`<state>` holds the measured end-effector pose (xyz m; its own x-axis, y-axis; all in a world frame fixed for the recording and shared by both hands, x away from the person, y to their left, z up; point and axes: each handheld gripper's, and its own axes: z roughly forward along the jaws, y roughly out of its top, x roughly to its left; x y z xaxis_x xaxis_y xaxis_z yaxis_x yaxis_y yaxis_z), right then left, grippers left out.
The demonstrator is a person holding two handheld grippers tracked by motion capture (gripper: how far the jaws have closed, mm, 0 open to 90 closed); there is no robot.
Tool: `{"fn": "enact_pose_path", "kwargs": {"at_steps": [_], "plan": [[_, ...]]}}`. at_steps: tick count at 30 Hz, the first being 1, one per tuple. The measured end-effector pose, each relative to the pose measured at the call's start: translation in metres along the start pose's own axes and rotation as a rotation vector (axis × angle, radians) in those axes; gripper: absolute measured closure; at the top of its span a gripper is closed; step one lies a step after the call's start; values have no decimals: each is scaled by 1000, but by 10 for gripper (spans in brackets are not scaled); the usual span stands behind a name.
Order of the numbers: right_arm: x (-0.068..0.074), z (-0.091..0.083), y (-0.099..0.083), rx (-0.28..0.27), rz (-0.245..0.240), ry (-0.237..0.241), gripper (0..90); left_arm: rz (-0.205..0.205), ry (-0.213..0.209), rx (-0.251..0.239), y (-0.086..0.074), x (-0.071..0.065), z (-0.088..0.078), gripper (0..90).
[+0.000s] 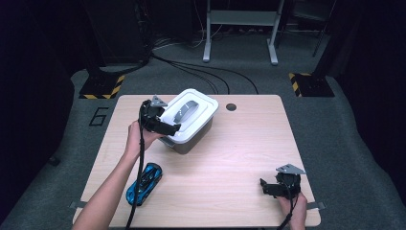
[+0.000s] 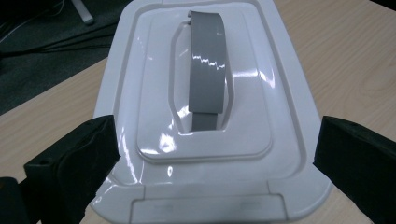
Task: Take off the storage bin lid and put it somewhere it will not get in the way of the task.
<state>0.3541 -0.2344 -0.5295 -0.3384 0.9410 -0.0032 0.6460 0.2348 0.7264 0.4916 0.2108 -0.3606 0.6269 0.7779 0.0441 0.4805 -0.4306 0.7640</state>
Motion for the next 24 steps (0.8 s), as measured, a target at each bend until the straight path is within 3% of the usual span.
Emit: {"fn": "enact_pose_path", "kwargs": {"at_steps": [5,13,19,24], "plan": [[0,0,0,1,0,-2,35,20,-12,20,13,-1,11,0],[0,0,0,4,0,-1,35,19,4,51,29,-1,37,4],[0,0,0,2,4,-1,35,18,12,67,37,1,50,48],[0,0,0,2,3,-1,35,-5,16,83,42,4,59,28]]}}
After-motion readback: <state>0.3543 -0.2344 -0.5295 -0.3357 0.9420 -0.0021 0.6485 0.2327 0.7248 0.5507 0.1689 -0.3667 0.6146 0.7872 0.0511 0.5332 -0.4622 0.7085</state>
